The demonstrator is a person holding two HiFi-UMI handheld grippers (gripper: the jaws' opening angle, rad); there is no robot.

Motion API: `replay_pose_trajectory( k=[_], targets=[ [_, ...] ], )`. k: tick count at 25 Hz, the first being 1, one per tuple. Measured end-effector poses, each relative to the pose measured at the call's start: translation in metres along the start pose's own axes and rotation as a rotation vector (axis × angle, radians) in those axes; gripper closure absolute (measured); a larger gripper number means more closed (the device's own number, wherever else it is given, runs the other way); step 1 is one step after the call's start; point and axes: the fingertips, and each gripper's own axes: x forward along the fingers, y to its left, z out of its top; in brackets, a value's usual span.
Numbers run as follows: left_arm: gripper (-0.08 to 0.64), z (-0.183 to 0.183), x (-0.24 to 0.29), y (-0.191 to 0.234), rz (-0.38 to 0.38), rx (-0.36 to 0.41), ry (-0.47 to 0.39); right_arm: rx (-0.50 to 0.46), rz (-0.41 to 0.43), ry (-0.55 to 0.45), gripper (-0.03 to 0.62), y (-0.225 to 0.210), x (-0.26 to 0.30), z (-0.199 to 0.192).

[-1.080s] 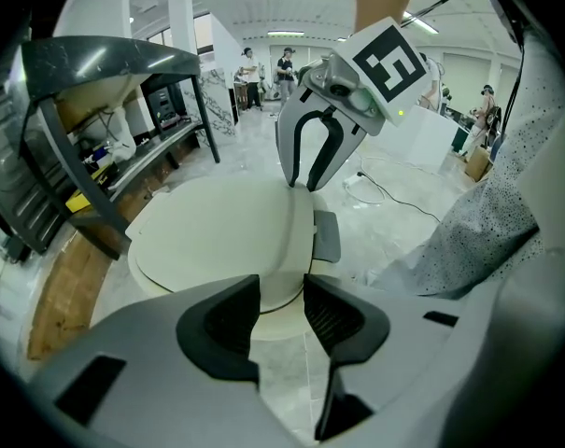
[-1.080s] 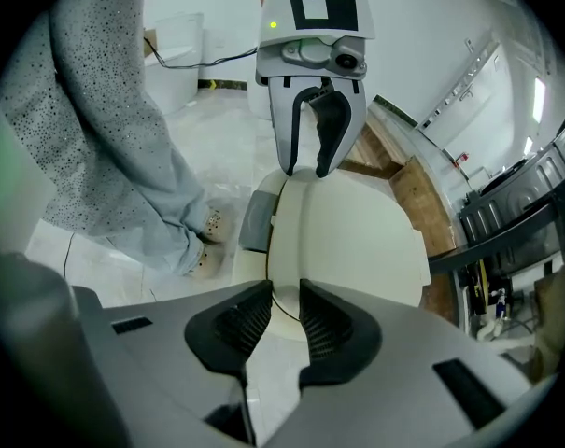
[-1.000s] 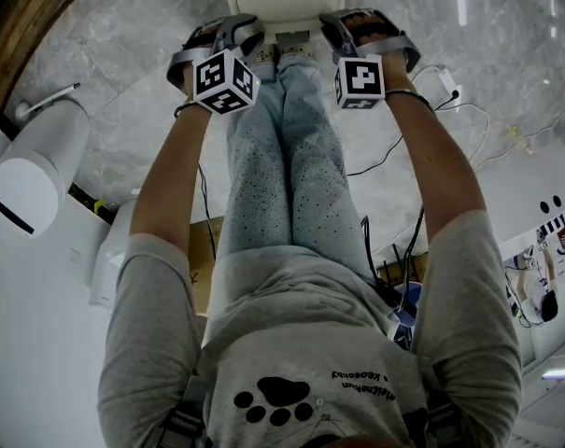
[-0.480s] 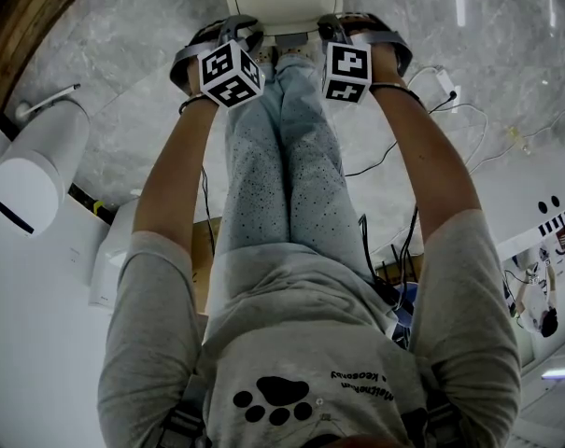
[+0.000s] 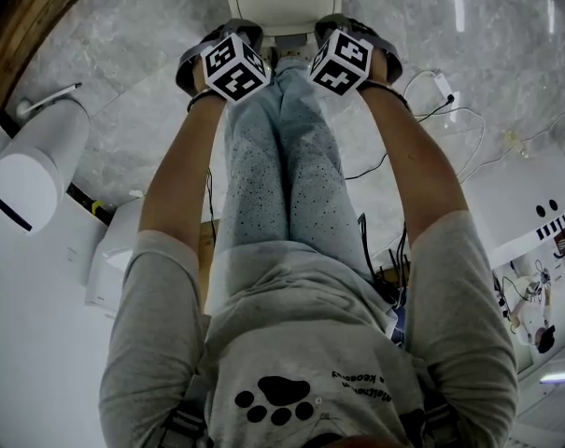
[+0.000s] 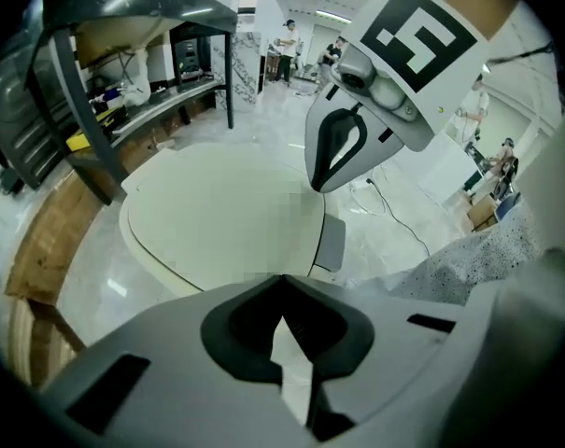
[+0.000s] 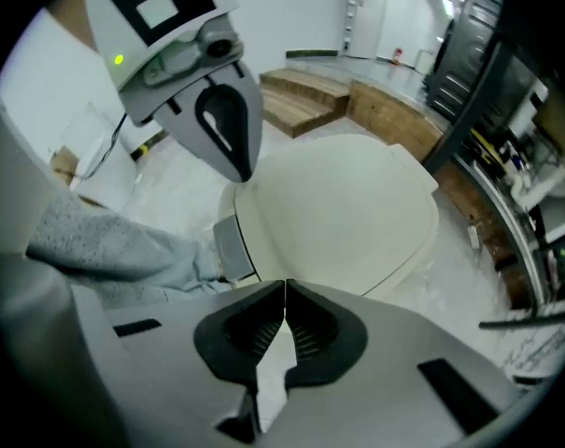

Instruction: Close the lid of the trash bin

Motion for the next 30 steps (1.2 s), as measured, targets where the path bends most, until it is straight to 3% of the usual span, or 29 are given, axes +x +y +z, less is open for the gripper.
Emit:
replay_pose_trajectory(
  k=[4,9,14,24,30],
  targets=[
    [0.541,0.011,-0.013,0.001,0.012,-0.073,-0.048,0.181,-0.006,-0.082,0.56,-0.003,-0.015,0.008],
    [0.541,0.028,-0.034,0.004,0.048,-0.158,-0.105,0.348,-0.011,-0.189,0.56,-0.008,-0.042,0.019],
    [0.541,0.048,-0.065,0.005,0.082,-0.293,-0.176,0.477,-0.041,-0.257,0.56,-0.016,-0.075,0.026],
    [0.541,0.079,-0.161,-0.01,0.169,-0.487,-0.302,0.614,-0.139,-0.39,0.561,-0.022,-0.174,0.055],
    [0.541,0.118,-0.239,-0.008,0.286,-0.517,-0.406,0.698,-0.209,-0.479,0.561,-0.024,-0.248,0.072]
  ],
)
